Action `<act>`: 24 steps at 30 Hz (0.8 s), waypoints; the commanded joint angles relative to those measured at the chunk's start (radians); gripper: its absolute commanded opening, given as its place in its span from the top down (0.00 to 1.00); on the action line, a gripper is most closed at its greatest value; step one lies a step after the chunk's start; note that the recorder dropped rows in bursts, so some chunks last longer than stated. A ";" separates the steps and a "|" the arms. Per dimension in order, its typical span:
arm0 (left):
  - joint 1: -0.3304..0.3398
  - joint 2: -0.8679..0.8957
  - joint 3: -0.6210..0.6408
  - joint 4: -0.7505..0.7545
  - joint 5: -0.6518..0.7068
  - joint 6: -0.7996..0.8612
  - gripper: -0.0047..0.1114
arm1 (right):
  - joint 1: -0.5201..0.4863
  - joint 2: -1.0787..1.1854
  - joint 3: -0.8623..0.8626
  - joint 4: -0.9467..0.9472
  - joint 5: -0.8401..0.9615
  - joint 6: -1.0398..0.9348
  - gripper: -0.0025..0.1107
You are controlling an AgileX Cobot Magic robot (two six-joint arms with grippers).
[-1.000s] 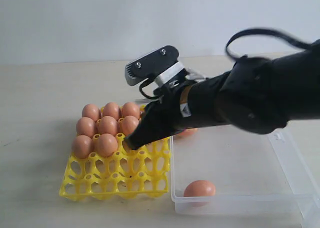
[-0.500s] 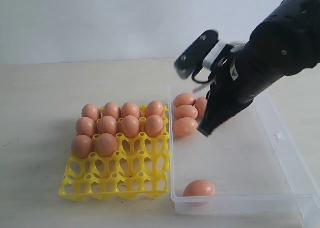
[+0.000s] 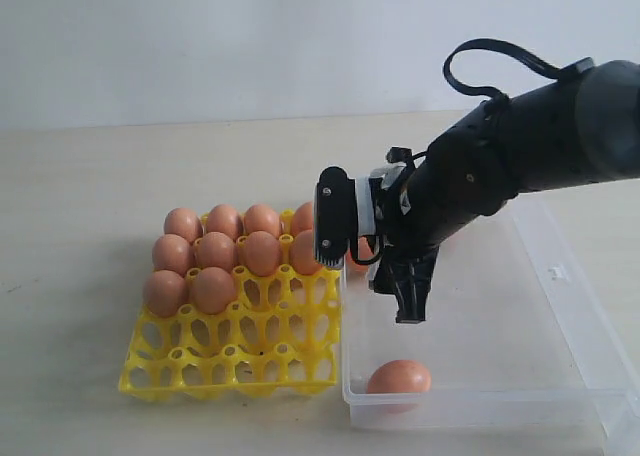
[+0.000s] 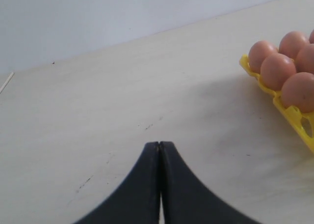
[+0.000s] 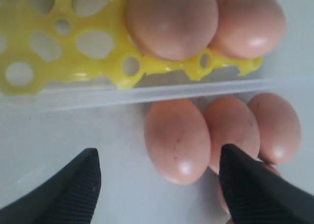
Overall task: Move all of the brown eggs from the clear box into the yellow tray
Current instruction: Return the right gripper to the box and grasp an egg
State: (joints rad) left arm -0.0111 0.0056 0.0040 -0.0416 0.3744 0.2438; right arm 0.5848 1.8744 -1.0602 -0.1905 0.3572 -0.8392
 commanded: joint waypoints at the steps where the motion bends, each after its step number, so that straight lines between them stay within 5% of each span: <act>1: -0.001 -0.006 -0.004 -0.008 -0.011 -0.007 0.96 | -0.003 0.069 -0.062 0.006 -0.024 -0.016 0.39; 7: -0.001 -0.006 -0.004 -0.008 -0.011 -0.007 0.96 | -0.003 0.152 -0.152 0.006 0.055 -0.013 0.42; 10: -0.001 -0.006 -0.004 -0.008 -0.011 -0.007 0.96 | -0.003 0.171 -0.175 0.006 0.087 -0.013 0.52; 16: -0.001 -0.006 -0.004 -0.008 -0.011 -0.007 0.96 | -0.003 0.170 -0.177 0.006 0.096 -0.003 0.98; 21: -0.001 -0.006 -0.004 -0.008 -0.011 -0.007 0.96 | -0.003 0.086 -0.155 0.000 0.104 0.038 0.98; 24: -0.001 -0.006 -0.004 -0.008 -0.011 -0.007 0.96 | -0.003 -0.022 -0.079 0.004 -0.040 0.204 0.98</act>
State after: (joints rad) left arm -0.0111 0.0056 0.0040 -0.0416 0.3744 0.2438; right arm 0.5848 1.9535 -1.1946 -0.1890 0.4420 -0.7652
